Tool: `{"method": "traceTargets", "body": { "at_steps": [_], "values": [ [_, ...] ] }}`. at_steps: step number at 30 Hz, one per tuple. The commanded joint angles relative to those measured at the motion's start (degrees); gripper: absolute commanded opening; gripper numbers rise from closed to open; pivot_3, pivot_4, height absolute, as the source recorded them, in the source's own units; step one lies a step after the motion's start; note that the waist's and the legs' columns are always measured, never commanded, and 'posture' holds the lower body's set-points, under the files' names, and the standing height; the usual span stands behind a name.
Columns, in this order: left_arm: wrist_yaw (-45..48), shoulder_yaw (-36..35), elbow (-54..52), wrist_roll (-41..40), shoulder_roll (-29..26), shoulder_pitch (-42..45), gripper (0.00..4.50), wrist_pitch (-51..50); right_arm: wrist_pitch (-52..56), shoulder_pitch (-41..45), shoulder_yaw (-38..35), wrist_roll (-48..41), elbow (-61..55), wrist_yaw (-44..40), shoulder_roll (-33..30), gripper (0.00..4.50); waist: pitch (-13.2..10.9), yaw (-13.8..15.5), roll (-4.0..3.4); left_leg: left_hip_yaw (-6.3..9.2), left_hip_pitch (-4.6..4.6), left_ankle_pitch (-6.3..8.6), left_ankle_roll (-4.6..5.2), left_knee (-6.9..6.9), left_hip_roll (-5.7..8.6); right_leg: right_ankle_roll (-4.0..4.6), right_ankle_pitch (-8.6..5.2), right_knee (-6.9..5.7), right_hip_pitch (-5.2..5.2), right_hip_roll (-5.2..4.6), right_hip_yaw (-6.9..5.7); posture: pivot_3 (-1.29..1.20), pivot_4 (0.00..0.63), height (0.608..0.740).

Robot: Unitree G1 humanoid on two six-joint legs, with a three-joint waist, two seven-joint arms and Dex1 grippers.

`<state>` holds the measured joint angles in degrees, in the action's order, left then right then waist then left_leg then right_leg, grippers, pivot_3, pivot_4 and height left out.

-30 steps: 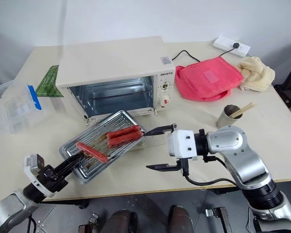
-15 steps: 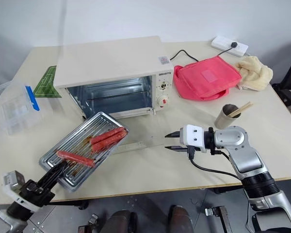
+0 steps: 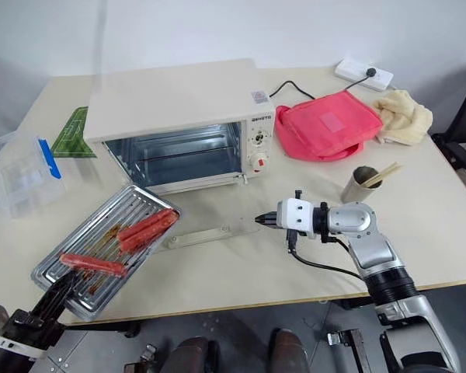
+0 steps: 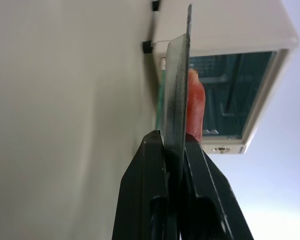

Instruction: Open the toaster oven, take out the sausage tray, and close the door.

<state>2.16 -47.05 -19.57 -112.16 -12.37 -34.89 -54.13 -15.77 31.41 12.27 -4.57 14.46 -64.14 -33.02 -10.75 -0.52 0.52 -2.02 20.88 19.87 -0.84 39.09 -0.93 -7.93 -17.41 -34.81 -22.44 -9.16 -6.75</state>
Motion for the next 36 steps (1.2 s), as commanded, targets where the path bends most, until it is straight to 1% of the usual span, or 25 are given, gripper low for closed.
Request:
{"method": "traceTargets", "body": {
  "at_steps": [1,7,14,20,26,31,36],
  "values": [
    [1.4,-1.1,-2.3,-0.8,1.4,-2.6,0.0,1.1,-0.6,0.0,1.7,1.7,2.4,-0.4,0.7,0.06,0.0,0.1,0.06,-0.01,-0.02,0.0,0.0,0.0,0.0,0.0,0.0,-0.01,0.01,0.0,0.02,0.0,0.15,0.74],
    [1.4,0.3,-5.2,-0.8,4.0,-4.7,0.0,3.6,-1.7,1.3,2.0,1.8,4.6,-0.7,1.3,0.06,0.1,0.2,0.17,-0.09,-0.28,0.08,0.04,0.0,-0.07,0.13,0.05,0.01,0.12,0.05,0.23,0.0,0.15,0.74],
    [2.5,-0.6,-5.5,-0.8,7.6,-8.9,0.0,5.8,-2.3,1.1,3.2,1.8,5.5,-2.2,1.4,0.06,0.1,0.2,0.21,-0.24,-0.47,0.38,-0.02,0.0,-0.56,0.3,0.14,0.3,0.11,0.59,0.63,0.0,0.15,0.74],
    [5.8,-3.2,-1.7,-0.8,7.4,-10.4,0.0,4.9,-2.3,1.0,3.4,1.7,5.4,-2.5,1.8,0.06,0.2,0.2,0.25,-0.38,-0.48,0.5,-0.06,0.01,-0.73,0.5,0.1,0.37,0.06,0.74,0.63,0.0,0.15,0.74],
    [10.1,-8.0,4.7,-0.8,5.7,-9.0,0.0,3.0,-2.6,1.1,3.6,1.8,6.2,-2.9,2.1,0.06,0.2,0.1,0.32,-0.47,-0.5,0.57,-0.05,0.01,-0.8,0.56,0.07,0.37,0.02,0.77,0.62,0.0,0.15,0.74],
    [11.1,-11.6,7.5,-0.8,4.5,-7.8,0.0,2.6,-1.6,-0.1,4.5,1.6,5.1,-4.6,1.7,0.06,0.3,0.1,0.47,-0.46,-0.51,0.61,-0.04,0.01,-0.82,0.57,0.07,0.37,0.02,0.77,0.63,0.0,0.15,0.74],
    [9.8,-12.6,8.3,-0.8,4.1,-6.7,0.0,2.1,0.7,-2.2,4.7,-0.8,1.1,-7.4,1.3,0.06,0.4,-0.2,0.58,-0.48,-0.56,0.71,-0.06,0.01,-0.88,0.61,0.05,0.37,0.03,0.78,0.62,0.0,0.15,0.74]
  ]
}}
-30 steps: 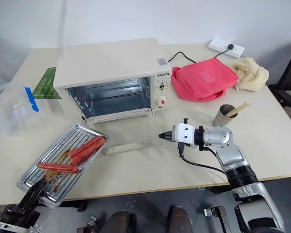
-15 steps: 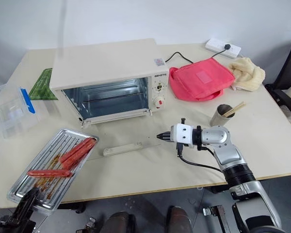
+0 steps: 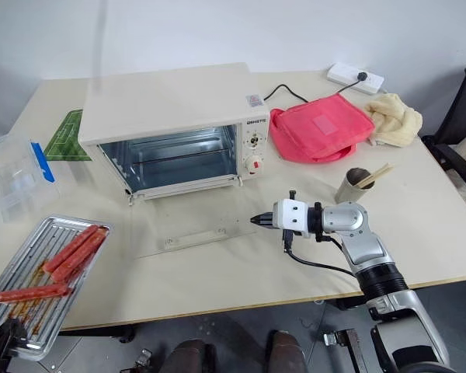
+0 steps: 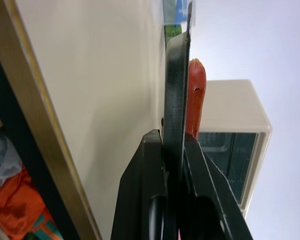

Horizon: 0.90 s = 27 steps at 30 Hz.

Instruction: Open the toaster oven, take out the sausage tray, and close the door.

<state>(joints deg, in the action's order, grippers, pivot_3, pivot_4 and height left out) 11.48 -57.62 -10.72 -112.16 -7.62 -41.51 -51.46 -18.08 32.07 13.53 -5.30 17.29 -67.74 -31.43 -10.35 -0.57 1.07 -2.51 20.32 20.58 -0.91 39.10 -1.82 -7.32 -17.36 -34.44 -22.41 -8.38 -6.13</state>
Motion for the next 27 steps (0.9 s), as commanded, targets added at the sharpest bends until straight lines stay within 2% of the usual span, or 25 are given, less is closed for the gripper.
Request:
{"method": "traceTargets", "body": {
  "at_steps": [1,8,13,20,27],
  "values": [
    [0.1,-2.0,-0.4,-0.8,-0.8,0.3,0.0,-0.7,4.0,-2.9,3.1,-1.2,-3.0,-4.2,-0.1,0.06,0.0,-0.3,0.04,-0.01,-0.01,0.02,0.0,0.0,-0.02,0.0,0.0,0.0,0.0,0.0,0.0,0.0,0.15,0.74],
    [-2.1,-1.8,-0.9,-0.8,-0.1,2.2,0.0,-0.4,4.4,-0.8,1.6,-0.7,-1.6,-3.8,-1.5,0.06,-0.1,-0.9,-0.15,-0.08,0.07,0.06,0.04,0.0,0.0,-0.01,0.01,0.0,-0.1,-0.05,0.02,0.0,0.15,0.74],
    [-2.7,-1.7,-1.4,-0.8,0.3,2.6,0.0,-0.4,3.5,-2.2,1.3,-1.6,-2.4,-6.9,-4.4,0.06,-0.1,-0.9,-0.17,-0.15,0.1,0.15,0.13,0.0,0.04,-0.03,0.02,0.11,-0.09,-0.06,0.0,0.0,0.15,0.74],
    [-3.8,-0.9,-1.9,-0.8,1.0,2.9,0.0,-0.2,2.1,3.0,0.7,0.4,4.9,-2.7,-0.3,0.06,-0.1,-1.2,-0.2,-0.33,0.05,0.18,0.13,0.0,0.0,-0.06,0.03,0.17,-0.1,-0.05,0.03,0.0,0.15,0.74],
    [-4.5,-0.5,-2.0,-0.8,1.7,3.2,0.0,0.1,2.0,7.1,0.0,-1.5,6.7,-4.1,1.2,0.06,-0.1,-0.9,-0.21,-0.33,0.1,0.23,0.14,0.01,0.02,-0.08,0.04,0.16,-0.14,-0.07,0.02,0.0,0.15,0.74]
  ]
}}
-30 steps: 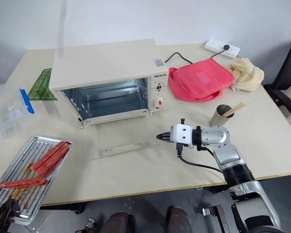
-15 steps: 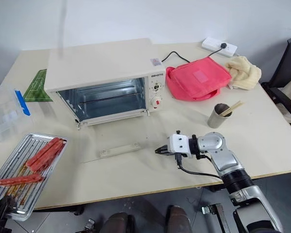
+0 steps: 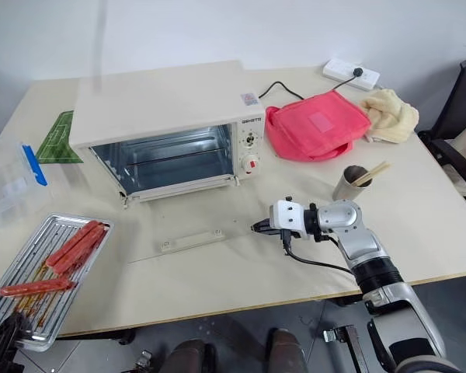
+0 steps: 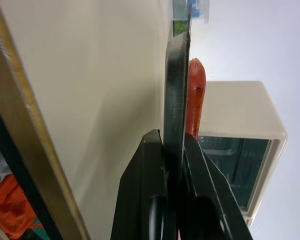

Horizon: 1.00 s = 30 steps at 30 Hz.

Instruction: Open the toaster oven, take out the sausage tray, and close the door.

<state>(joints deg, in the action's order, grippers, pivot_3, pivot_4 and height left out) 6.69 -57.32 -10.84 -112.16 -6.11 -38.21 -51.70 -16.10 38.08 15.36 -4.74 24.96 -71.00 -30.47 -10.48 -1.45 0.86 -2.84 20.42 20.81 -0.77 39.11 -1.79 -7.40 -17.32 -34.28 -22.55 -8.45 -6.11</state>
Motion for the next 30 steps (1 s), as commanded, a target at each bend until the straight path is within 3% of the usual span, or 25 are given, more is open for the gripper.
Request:
{"method": "traceTargets", "body": {
  "at_steps": [1,12,23,27,30],
  "values": [
    [0.2,-0.8,-1.9,-0.8,0.3,-0.1,0.0,0.3,0.7,1.4,-2.2,-2.8,-1.6,-1.1,0.3,0.06,0.0,0.0,0.0,0.0,0.0,0.01,0.01,0.0,0.0,0.0,0.0,0.0,0.01,0.0,0.0,0.0,0.15,0.74],
    [-0.9,1.8,-2.3,-0.8,0.1,0.6,0.0,0.1,19.1,7.6,-6.1,-14.2,-16.3,-2.8,0.7,0.06,-0.1,-0.1,-0.09,-0.07,0.01,0.06,-0.03,0.0,-0.07,-0.02,0.01,-0.09,-0.1,0.02,-0.03,0.0,0.15,0.74],
    [-2.7,8.2,-4.0,-0.8,-1.9,1.5,0.0,-0.6,10.4,20.7,-9.0,-8.9,0.5,7.4,7.8,0.06,0.0,-0.2,-0.07,-0.18,0.02,0.09,-0.01,0.0,-0.05,-0.05,0.03,-0.24,-0.12,0.0,-0.04,0.0,0.15,0.74],
    [-3.3,13.3,-4.8,-0.8,-4.9,0.6,0.0,-2.5,14.9,19.1,-9.2,-12.1,-5.2,3.2,6.1,0.06,0.0,-0.1,-0.07,-0.24,0.08,0.1,-0.01,0.0,-0.04,-0.06,0.03,-0.27,-0.13,0.0,-0.05,0.0,0.15,0.74],
    [-4.1,18.4,-6.2,-0.8,-9.6,1.5,0.0,-4.3,20.9,14.5,-7.9,-15.3,-13.5,-4.2,1.0,0.06,0.0,0.3,-0.07,-0.15,0.16,0.11,0.02,0.0,-0.01,-0.09,0.04,-0.26,-0.14,0.0,-0.06,0.0,0.15,0.74]
  ]
}}
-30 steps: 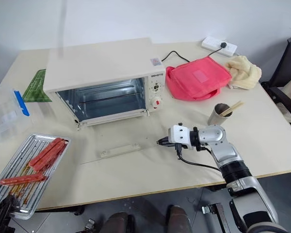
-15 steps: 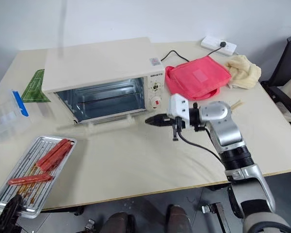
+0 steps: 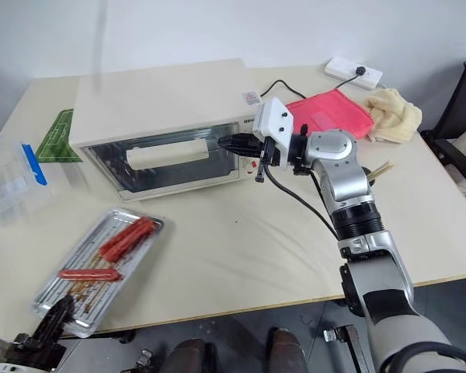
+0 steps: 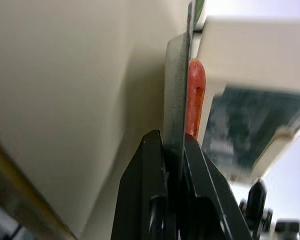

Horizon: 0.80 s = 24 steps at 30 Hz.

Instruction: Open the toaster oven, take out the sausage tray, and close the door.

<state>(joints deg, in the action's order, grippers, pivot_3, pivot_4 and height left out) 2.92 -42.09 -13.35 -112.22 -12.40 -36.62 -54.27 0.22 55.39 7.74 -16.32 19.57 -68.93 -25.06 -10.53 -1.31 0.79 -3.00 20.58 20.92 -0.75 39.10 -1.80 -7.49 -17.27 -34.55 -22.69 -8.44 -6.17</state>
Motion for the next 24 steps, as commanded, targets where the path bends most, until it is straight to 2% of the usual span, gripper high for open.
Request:
{"method": "traceTargets", "body": {
  "at_steps": [1,7,11,14,18,24],
  "values": [
    [-0.2,3.9,-4.1,-0.8,-4.2,0.6,0.0,-1.5,6.0,-4.0,0.1,-4.4,-10.1,-8.2,-5.9,0.06,0.0,0.5,0.0,0.03,0.02,0.0,0.0,0.0,0.01,0.0,0.0,-0.03,0.01,0.0,-0.01,0.0,0.15,0.74],
    [-0.6,7.1,-3.4,-0.8,-10.7,4.6,0.0,-1.1,8.9,-7.1,-0.5,-4.9,-15.1,-8.8,-8.6,0.06,-0.2,1.4,-0.28,-0.04,-0.02,-0.09,0.0,0.03,0.02,-0.01,0.0,0.07,0.01,0.01,-0.02,0.0,0.15,0.74],
    [-2.0,10.8,-3.0,-0.8,-16.5,12.5,0.0,-2.1,11.9,-10.0,-1.2,-5.9,-19.5,-10.0,-11.6,0.06,-0.2,3.5,-0.38,0.09,0.06,-0.33,-0.15,0.08,0.07,0.03,-0.01,0.02,0.04,0.01,-0.12,0.0,0.15,0.74],
    [-2.6,12.4,-1.5,-0.8,-18.9,17.5,0.0,-3.0,12.3,-12.2,-1.2,-6.0,-21.4,-10.3,-13.1,0.06,-0.3,5.3,-0.52,0.29,0.15,-0.5,-0.12,0.08,0.21,0.15,0.09,0.0,0.05,-0.06,-0.12,0.0,0.15,0.74],
    [-3.3,12.5,0.2,-0.8,-20.0,21.6,0.0,-4.1,12.3,-13.7,-1.3,-5.7,-22.4,-9.3,-13.6,0.06,-0.4,6.7,-0.63,0.77,0.7,-1.22,-0.19,0.09,0.35,0.42,0.55,0.11,-0.12,-0.09,-0.4,0.0,0.15,0.74],
    [-3.1,12.0,0.2,-0.8,-20.3,21.6,0.0,-5.1,13.4,-14.6,-1.7,-6.2,-24.1,-8.3,-14.0,0.06,-0.4,6.8,-0.63,0.86,0.81,-1.58,-0.2,0.08,0.29,0.63,0.98,0.18,-0.17,-0.03,-0.51,0.0,0.15,0.74]
  ]
}}
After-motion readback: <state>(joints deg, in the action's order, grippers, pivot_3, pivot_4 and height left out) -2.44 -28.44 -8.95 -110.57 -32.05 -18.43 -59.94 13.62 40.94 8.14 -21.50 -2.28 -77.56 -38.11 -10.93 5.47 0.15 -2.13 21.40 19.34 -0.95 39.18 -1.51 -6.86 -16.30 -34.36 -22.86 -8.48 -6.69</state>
